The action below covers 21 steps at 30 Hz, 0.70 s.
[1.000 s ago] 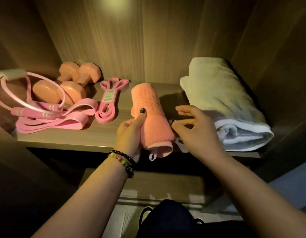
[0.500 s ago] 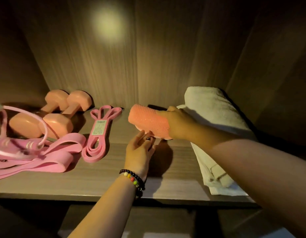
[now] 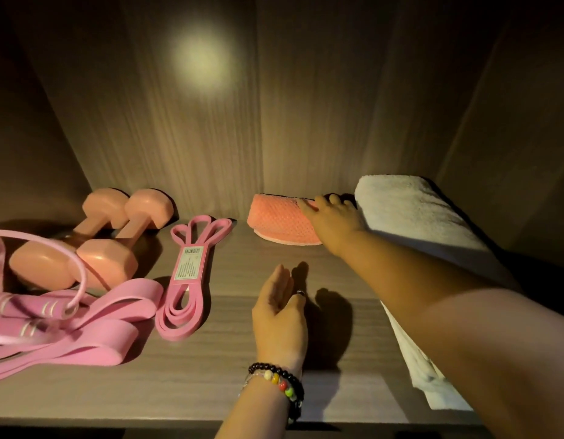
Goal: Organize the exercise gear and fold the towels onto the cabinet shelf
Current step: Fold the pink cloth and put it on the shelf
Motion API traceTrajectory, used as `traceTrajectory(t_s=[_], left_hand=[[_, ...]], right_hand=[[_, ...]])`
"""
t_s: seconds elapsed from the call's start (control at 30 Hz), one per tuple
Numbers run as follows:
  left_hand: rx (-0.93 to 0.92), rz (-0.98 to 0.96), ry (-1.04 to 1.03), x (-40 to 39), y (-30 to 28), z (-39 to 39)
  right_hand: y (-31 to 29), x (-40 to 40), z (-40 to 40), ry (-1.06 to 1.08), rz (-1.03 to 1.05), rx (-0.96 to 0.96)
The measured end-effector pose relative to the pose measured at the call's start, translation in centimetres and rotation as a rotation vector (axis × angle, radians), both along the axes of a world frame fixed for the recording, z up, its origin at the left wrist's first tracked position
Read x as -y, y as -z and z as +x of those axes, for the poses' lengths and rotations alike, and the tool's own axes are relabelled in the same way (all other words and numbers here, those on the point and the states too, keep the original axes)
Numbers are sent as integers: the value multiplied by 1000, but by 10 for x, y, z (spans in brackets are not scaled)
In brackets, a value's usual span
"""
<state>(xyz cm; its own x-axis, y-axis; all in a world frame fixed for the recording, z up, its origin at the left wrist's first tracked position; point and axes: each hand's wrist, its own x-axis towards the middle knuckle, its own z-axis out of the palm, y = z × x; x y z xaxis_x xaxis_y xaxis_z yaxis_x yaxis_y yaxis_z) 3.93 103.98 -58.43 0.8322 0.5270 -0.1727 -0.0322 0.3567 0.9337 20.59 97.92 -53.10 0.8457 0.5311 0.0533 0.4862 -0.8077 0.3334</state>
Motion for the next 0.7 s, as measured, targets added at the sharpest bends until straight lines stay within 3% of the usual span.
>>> traceTrajectory(t_s=[0.2,0.37,0.47,0.6,0.7], left_hand=[[-4,-13,0,1,-5,-3],[-8,14,67,-10,-14,-22],[-30,144,115,-24,-21,-53],[-34,399,242,-31,-39,-106],[-27,618,383,-27,-51,-146]], right_hand=[[0,2,-9,6,32,48],[-16,-2,-53,-42,274,-51],[-30,12,-100,-136,423,-114],[-40,52,-171,-1,541,-454],[-46,89,-228,-119,594,-331]])
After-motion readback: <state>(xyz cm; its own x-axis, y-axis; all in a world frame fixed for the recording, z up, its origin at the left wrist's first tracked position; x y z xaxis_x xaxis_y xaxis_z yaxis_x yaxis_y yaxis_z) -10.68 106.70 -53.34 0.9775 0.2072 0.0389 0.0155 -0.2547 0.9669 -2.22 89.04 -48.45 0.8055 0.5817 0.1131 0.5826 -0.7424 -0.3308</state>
